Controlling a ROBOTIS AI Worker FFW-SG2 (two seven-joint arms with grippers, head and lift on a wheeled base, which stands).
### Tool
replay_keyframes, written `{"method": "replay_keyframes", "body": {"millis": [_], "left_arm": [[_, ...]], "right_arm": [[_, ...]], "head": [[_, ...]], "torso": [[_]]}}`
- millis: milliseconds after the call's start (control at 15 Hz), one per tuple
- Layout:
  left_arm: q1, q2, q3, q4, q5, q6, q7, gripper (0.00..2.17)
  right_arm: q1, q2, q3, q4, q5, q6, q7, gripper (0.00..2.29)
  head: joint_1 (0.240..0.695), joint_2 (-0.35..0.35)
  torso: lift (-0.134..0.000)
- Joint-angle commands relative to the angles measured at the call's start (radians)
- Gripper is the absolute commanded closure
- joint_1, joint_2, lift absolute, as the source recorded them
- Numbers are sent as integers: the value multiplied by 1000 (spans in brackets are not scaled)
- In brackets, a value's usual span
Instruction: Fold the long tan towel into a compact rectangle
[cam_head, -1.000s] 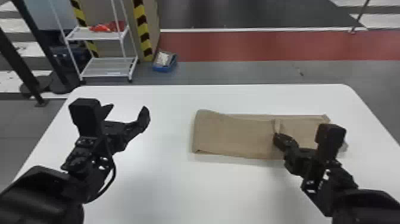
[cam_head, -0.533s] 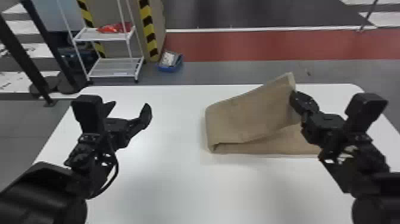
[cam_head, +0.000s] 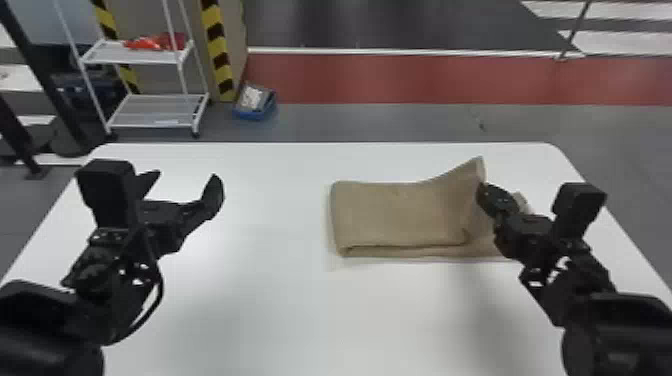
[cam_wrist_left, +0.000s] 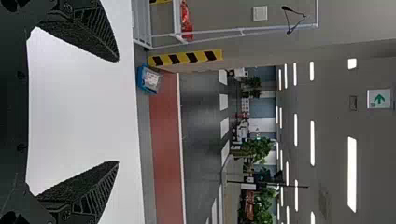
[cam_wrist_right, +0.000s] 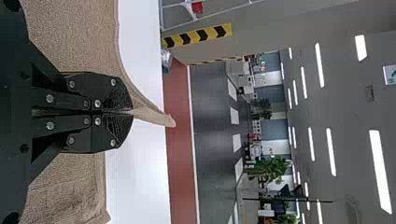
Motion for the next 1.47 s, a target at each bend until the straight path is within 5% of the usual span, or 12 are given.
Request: {"method": "replay_keyframes", "body": {"millis": [0, 200, 400, 733, 1200, 1400], "left_arm": [[-2, -1, -7, -1, 0, 2, 0, 110], [-7, -4, -13, 1, -6, 2, 0, 110], [-17, -7, -36, -1, -20, 8, 0, 110], [-11, -1, -38, -2, -26, 20, 0, 110], [6, 2, -26, -29, -49, 36, 5, 110], [9, 2, -24, -25, -55, 39, 3, 110]], "right_arm": [[27, -7, -31, -81, -23, 38, 0, 1116], [84, -24, -65, -258, -107, 154, -8, 1116], [122, -24, -86, -359, -113, 231, -19, 1116], [87, -22, -97, -225, -67, 197, -17, 1116], [67, -41, -162, -230, -132, 185, -7, 1116], [59, -47, -151, -184, -104, 176, -5, 1116]], "head": [[695, -25], [695, -38], [695, -42], [695, -62], [695, -87], [695, -102]], "torso": [[-123], [-123], [-123], [-123], [-123], [-123]]}}
